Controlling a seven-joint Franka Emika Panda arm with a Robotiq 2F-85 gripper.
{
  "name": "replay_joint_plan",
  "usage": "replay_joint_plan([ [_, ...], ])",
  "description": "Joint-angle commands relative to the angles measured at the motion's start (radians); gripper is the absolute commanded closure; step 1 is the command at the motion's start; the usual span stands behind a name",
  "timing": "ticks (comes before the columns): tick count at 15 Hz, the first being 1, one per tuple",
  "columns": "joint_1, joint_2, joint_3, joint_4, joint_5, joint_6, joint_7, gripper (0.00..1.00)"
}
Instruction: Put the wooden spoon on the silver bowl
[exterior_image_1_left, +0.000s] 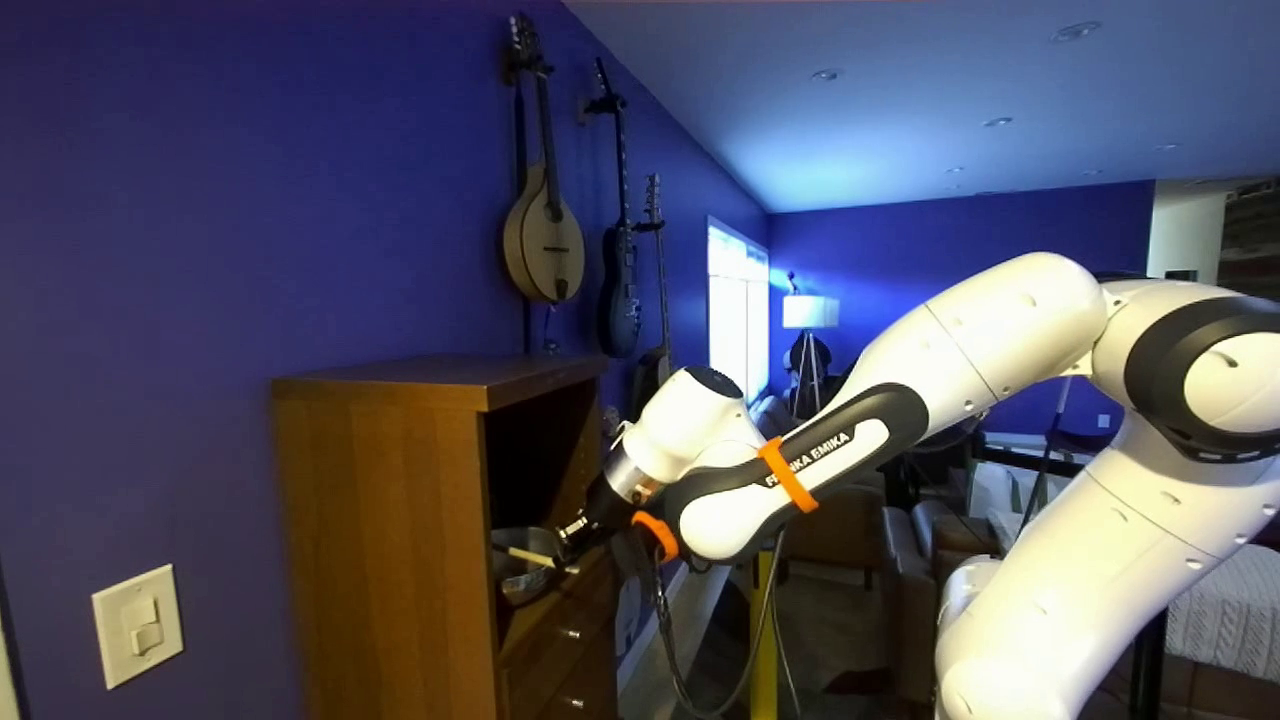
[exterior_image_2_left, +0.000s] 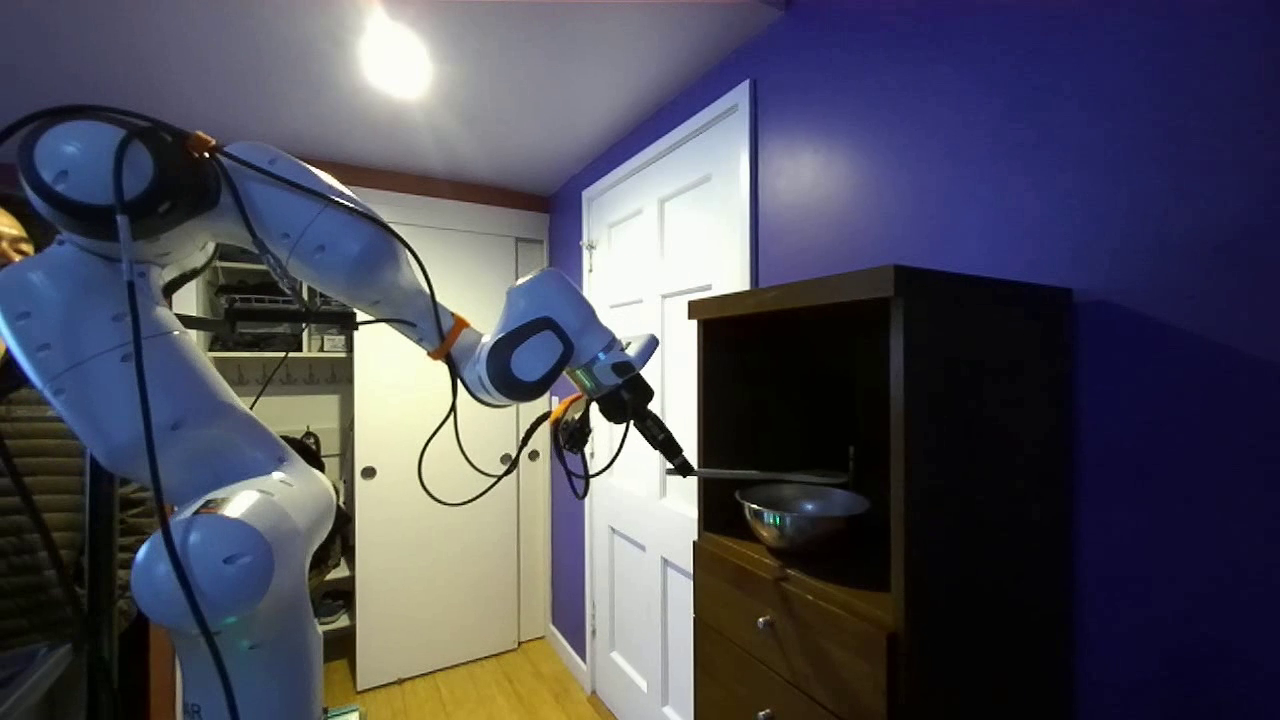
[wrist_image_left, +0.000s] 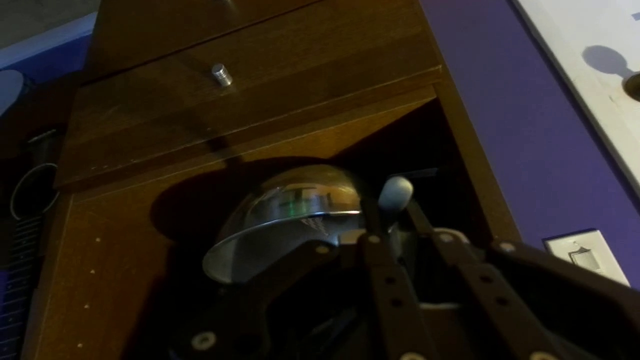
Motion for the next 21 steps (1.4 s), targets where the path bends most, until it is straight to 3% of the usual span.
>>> replay_joint_plan([
  [1, -0.059, 0.052, 0.058, 0.027, -0.031, 0.06, 0.057, 0.97],
  [4, -0.09, 0.071, 0.09, 0.035, -0.039, 0.072, 0.069, 0.97],
  [5, -0.106, 0.076, 0.104, 0.039, -0.043, 0.068, 0.081, 0.62],
  [7, -0.127, 0.082, 0.122, 0.042, -0.05, 0.069, 0.096, 0.54],
  [13, -0.199, 0.057, 0.151, 0.066, -0.058, 0.033, 0.167, 0.13],
  [14, -0.179, 0.049, 0.122, 0.08, -0.039, -0.004, 0.158, 0.05],
  [16, 0.042, 0.042, -0.078, 0.114, 0.109, -0.116, -0.035, 0.0],
  [17, 0.095, 0.015, -0.118, 0.135, 0.185, -0.179, -0.119, 0.0],
  [18, 0.172, -0.053, -0.206, 0.135, 0.211, -0.265, -0.192, 0.0],
  [19, 0.224, -0.093, -0.28, 0.132, 0.221, -0.336, -0.261, 0.0],
  [21, 0.261, -0.172, -0.366, 0.145, 0.219, -0.491, -0.389, 0.0],
])
